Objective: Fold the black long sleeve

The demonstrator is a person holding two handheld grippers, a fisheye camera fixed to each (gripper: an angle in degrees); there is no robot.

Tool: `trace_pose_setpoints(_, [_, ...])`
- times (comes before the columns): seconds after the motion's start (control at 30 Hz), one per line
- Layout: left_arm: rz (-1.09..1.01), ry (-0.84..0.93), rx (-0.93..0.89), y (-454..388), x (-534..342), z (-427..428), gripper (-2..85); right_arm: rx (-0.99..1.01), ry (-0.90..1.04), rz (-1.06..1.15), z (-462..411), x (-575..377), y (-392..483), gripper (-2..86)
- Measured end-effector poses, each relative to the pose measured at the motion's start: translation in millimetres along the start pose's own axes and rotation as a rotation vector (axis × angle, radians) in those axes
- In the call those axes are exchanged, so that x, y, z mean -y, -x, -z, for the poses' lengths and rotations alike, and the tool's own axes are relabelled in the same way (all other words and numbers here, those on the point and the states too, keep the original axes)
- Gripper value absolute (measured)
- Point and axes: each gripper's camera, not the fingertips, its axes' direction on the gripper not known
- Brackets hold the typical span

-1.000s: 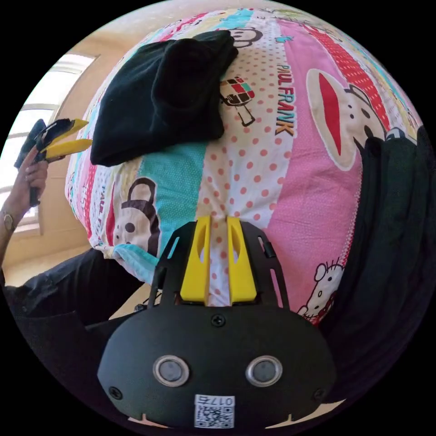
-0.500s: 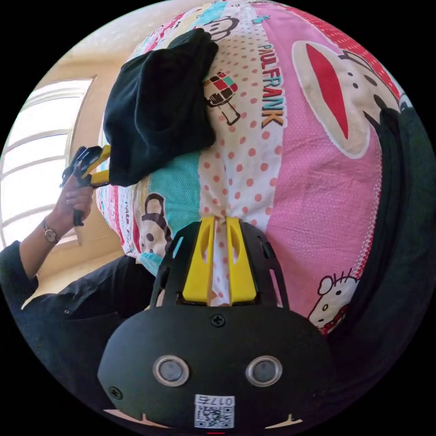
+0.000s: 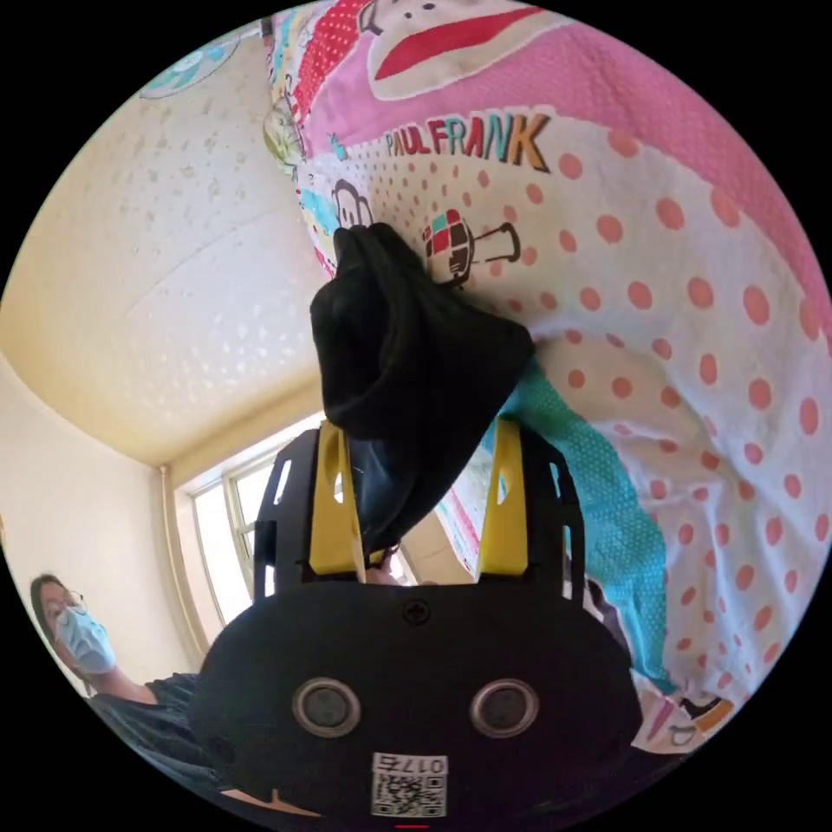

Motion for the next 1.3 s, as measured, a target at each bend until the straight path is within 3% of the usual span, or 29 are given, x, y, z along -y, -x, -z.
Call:
trace_pose_setpoints(0.1, [-0.029,-0.015,-0.068,-25,0,8,7.3,0.177,-0.004,0.043,-5,-3,5,9.1])
trace_pose_setpoints(0.33, [-0.228,0.032,-0.176,-118,-50,75,6.8,-0.303,0.255,0.532,-39,-121,161,7.1])
trace_pose_setpoints(0.47, [-0.249,0.022,-0.247,-141,-114,138,6.9,-0.458,0.499,0.624,-93,-189,205,6.9])
trace_pose_setpoints(0.63, [-0.096,-0.204,-0.338,-91,-170,222,6.9,-0.611,0.809,0.681,-240,-270,199,6.6])
trace_pose_setpoints(0.77, [-0.113,-0.493,-0.393,-72,-221,325,6.9,-0.573,0.978,0.835,-361,-344,212,6.6])
trace_pose_setpoints(0.97, [-0.248,-0.76,-0.211,-100,-275,426,7.8,-0.418,1.143,1.0,-523,-456,241,7.2])
trace_pose_setpoints(1.07, [-0.174,-0.793,-0.127,-63,-264,423,11.3,-0.519,1.085,1.001,-576,-480,214,8.1])
trace_pose_setpoints(1.17, [0.064,-0.711,-0.065,10,-246,374,13.6,-0.76,1.017,0.987,-591,-484,176,8.2])
trace_pose_setpoints(1.3, [0.189,-0.528,-0.188,97,-233,259,12.2,-0.988,1.046,1.097,-539,-497,137,6.2])
